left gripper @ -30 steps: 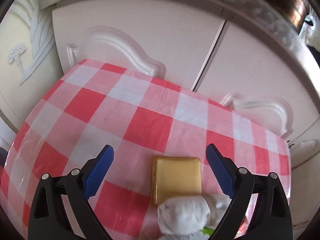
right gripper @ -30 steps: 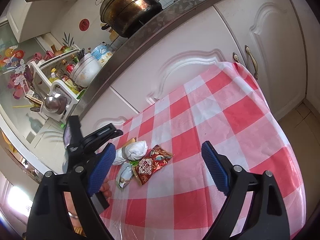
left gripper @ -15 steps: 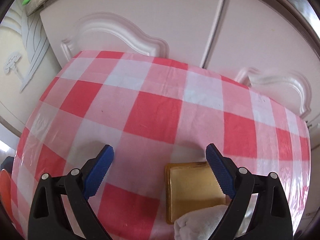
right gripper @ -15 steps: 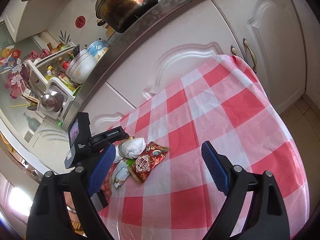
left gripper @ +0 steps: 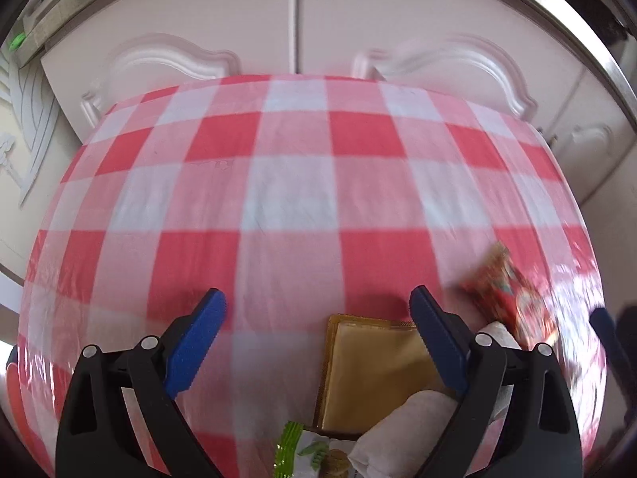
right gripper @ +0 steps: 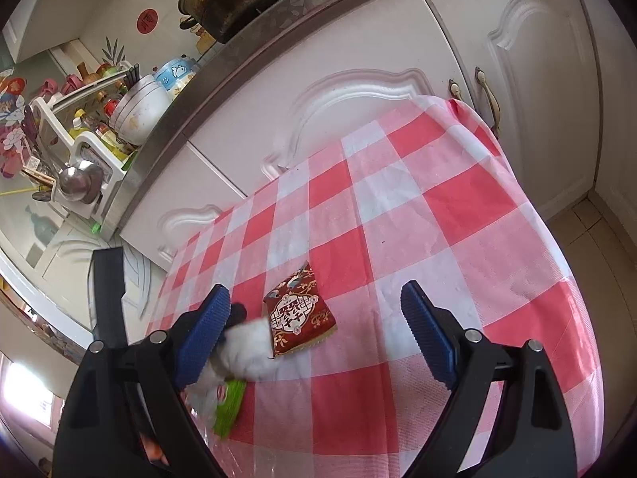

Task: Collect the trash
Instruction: 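Grasp the white cloth bundle with the left gripper while the right grasps the red snack packet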

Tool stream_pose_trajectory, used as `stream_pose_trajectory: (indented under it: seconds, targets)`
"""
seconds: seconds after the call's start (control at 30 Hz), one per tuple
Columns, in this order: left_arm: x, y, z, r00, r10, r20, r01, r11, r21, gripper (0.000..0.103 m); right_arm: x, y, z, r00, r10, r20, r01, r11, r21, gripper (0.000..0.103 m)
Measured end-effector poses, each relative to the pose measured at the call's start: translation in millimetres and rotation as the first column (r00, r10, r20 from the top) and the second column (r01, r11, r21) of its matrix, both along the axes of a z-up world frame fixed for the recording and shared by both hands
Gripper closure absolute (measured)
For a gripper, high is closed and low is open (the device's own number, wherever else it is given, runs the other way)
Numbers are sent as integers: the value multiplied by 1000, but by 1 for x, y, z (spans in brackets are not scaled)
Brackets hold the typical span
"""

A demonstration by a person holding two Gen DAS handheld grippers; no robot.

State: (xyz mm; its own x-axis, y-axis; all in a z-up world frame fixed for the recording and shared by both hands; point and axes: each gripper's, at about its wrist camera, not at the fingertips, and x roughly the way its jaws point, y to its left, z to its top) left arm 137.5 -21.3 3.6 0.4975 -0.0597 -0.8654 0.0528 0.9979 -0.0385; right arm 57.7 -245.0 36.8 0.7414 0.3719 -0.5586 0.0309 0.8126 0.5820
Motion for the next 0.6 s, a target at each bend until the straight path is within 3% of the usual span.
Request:
stream_pose_trajectory:
  seconds: [0.23, 0.37, 0.43, 0.6]
  targets:
    - [-45, -2, 1, 995, -100, 6, 100, 995, -25, 11, 1, 4, 0, 1000, 9, -12, -10, 998, -60, 15]
    - [-69, 13, 19, 982, -155, 108, 162, 985, -62, 11, 4, 5, -6, 999, 30, -43, -33, 998, -63, 15]
    - [-82, 15, 29, 958, -241, 156, 257, 962, -90, 11, 5, 4, -7, 998, 30, -48, -34, 997, -65, 15]
    - [-105, -7, 33, 871, -456, 184, 462, 887, 12, 11, 9, 9, -8, 997, 43, -60, -48, 994, -94, 15]
